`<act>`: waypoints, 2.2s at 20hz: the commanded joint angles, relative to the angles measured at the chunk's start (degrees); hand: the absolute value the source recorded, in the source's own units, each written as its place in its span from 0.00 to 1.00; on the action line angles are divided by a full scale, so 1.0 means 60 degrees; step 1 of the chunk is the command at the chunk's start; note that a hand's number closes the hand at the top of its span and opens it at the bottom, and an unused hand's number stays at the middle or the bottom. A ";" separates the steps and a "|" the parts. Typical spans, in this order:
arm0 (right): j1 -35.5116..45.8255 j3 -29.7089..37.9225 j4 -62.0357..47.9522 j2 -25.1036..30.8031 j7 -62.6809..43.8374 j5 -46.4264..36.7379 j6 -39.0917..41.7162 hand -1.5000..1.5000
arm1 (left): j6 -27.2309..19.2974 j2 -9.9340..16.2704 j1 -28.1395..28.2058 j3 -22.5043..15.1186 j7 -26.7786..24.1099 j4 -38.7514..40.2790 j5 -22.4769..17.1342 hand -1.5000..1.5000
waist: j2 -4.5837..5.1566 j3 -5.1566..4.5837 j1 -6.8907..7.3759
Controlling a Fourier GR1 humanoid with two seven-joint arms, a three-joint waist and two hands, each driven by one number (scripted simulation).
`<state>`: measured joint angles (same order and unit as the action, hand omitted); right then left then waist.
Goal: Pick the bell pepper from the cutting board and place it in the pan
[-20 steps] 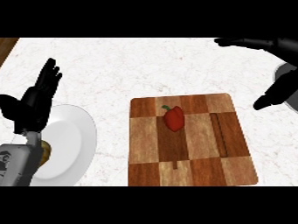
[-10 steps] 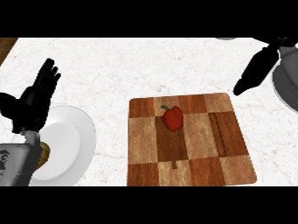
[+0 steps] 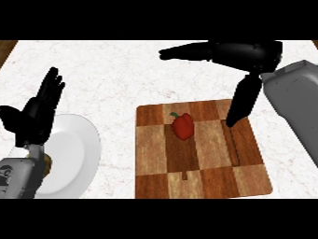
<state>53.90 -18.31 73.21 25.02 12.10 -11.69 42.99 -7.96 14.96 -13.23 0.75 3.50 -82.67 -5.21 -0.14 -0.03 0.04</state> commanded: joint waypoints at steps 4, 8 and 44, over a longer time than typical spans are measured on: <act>-0.1137 -0.0284 0.1605 -0.0608 -0.1748 -0.0600 0.0166 0.00 | -0.0027 -0.0049 -0.0726 0.0304 -0.0012 0.0652 0.0164 0.50 | 0.0000 0.0001 -0.0108; -0.1091 0.0042 0.1134 -0.0998 -0.1780 -0.1190 0.0066 0.00 | -0.0410 -0.0434 -0.0259 -0.0229 0.0591 -0.0350 0.0662 0.50 | 0.0005 0.0006 0.0004; -0.1849 -0.1867 -0.0871 -0.2548 -0.0242 -0.7088 -0.0469 0.00 | 0.0607 -0.0417 0.0304 0.0559 0.0700 -0.0980 0.0539 0.50 | 0.0011 0.0007 0.0060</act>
<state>44.52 -27.43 67.79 13.39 13.03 -51.14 40.63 -4.37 12.10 -11.79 4.26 4.02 -84.87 -1.92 -0.01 -0.01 0.25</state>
